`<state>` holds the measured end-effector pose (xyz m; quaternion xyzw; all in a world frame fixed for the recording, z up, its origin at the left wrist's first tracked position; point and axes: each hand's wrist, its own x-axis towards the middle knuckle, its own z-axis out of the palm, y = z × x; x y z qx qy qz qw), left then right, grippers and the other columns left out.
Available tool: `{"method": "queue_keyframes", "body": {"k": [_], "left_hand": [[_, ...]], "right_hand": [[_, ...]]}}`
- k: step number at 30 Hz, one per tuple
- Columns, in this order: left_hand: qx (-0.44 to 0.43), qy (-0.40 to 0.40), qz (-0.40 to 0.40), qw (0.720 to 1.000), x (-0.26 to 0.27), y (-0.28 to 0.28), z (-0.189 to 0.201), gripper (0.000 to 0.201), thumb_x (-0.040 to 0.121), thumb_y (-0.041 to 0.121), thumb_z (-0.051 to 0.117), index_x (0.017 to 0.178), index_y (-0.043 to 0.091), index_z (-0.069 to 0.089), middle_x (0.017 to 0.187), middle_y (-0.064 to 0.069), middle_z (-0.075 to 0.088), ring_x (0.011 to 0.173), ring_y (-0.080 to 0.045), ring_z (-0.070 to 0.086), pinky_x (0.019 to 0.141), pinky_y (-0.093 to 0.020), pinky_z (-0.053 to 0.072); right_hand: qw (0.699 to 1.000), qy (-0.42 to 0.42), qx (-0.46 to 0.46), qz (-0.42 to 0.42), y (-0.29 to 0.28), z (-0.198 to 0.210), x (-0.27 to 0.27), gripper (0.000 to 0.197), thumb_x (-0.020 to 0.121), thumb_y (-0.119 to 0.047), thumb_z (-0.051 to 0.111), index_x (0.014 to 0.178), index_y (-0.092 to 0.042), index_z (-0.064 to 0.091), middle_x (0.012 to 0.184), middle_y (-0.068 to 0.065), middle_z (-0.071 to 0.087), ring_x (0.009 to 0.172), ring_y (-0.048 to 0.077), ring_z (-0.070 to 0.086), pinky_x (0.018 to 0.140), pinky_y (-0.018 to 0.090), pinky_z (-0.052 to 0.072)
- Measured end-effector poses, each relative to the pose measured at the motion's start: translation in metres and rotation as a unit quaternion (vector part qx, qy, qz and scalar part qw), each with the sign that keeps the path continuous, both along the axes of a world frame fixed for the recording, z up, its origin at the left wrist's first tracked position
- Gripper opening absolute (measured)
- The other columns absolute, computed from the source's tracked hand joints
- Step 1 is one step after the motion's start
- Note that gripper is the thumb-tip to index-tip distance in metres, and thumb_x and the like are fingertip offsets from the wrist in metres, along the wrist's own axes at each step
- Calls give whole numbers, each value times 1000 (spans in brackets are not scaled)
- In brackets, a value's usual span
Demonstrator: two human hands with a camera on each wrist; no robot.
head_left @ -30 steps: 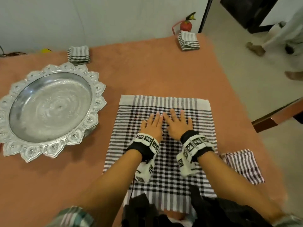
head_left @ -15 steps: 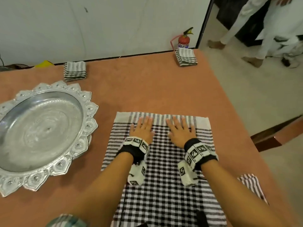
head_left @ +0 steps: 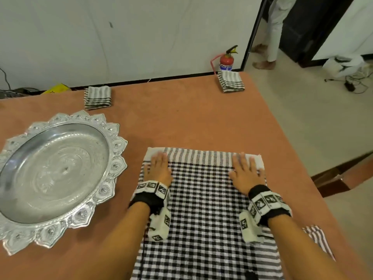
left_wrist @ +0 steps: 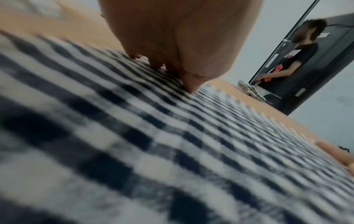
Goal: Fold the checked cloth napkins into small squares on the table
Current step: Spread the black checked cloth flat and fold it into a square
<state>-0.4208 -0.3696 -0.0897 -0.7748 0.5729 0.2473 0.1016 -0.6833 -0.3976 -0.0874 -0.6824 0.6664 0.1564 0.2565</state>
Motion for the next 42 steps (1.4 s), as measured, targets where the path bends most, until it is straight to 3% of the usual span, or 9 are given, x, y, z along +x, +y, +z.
{"method": "queue_keyframes", "body": {"k": [3, 6, 8, 14, 20, 26, 31, 37, 42], "left_hand": [[-14, -7, 7, 1000, -2, 15, 7, 58, 100, 23, 24, 149, 12, -5, 158, -3, -12, 147, -19, -8, 120, -45, 3], [-2, 41, -130, 991, -53, 44, 10, 59, 101, 23, 24, 149, 13, -8, 157, -3, -15, 146, -19, -11, 119, -42, 0], [9, 40, -139, 989, -52, 64, 7, 59, 101, 25, 21, 149, 15, -11, 157, -1, -19, 146, -17, -14, 119, -42, -1], [12, -37, -63, 997, 18, 101, 4, 59, 101, 24, 22, 148, 7, -9, 157, -8, -15, 146, -21, -12, 120, -41, 0], [6, 36, -216, 976, -33, 157, 7, 59, 101, 28, 21, 148, 14, -11, 157, -1, -19, 146, -17, -14, 119, -40, -1], [-38, -19, -159, 986, 9, 190, 0, 58, 101, 25, 20, 148, 9, -8, 157, -8, -15, 146, -21, -11, 120, -40, 0], [4, 29, -282, 959, -45, 235, 0, 58, 102, 30, 21, 149, 14, -10, 157, -1, -18, 146, -19, -14, 120, -41, -1], [-20, -2, -155, 988, 11, 254, -8, 59, 101, 33, 25, 149, 20, -7, 158, 1, -15, 146, -17, -11, 118, -43, 4], [-78, -10, -23, 997, 13, 286, 1, 56, 97, 27, 40, 148, 28, 16, 156, -12, 8, 144, -29, 10, 116, -45, 18]], "right_hand": [[998, 31, -34, -52, 5, 9, 4, 64, 99, -36, 26, 150, -19, -8, 157, 6, -19, 145, 30, -12, 118, 49, 4], [997, -14, -52, 48, 42, 7, 59, 65, 99, -34, 30, 150, -17, -7, 157, 7, -17, 145, 31, -14, 118, 50, 4], [996, -23, -16, 84, 74, 0, 71, 62, 100, -37, 24, 150, -22, -9, 157, 2, -19, 145, 28, -16, 117, 50, 2], [997, 38, -14, -71, 92, 12, 12, 63, 100, -36, 26, 150, -15, -8, 158, 10, -15, 145, 32, -10, 118, 47, 7], [998, -6, -30, 52, 178, -1, 70, 57, 101, -38, 20, 149, -30, -9, 157, 0, -19, 145, 26, -14, 116, 50, 3], [987, 49, -48, -145, 229, -1, 7, 60, 100, -41, 21, 150, -22, -7, 158, 7, -12, 145, 32, -9, 118, 50, 3], [999, 10, -39, -24, 276, -7, 61, 59, 100, -44, 18, 148, -30, -12, 157, 0, -19, 145, 28, -16, 116, 52, -3], [994, 7, -30, -105, 306, -5, -13, 56, 99, -46, 20, 148, -38, -7, 158, -6, -16, 145, 22, -15, 115, 54, 1], [997, -2, -57, -49, 324, -4, -49, 70, 94, -42, 43, 148, -37, -1, 159, -5, -9, 146, 26, -9, 114, 53, 14]]}}
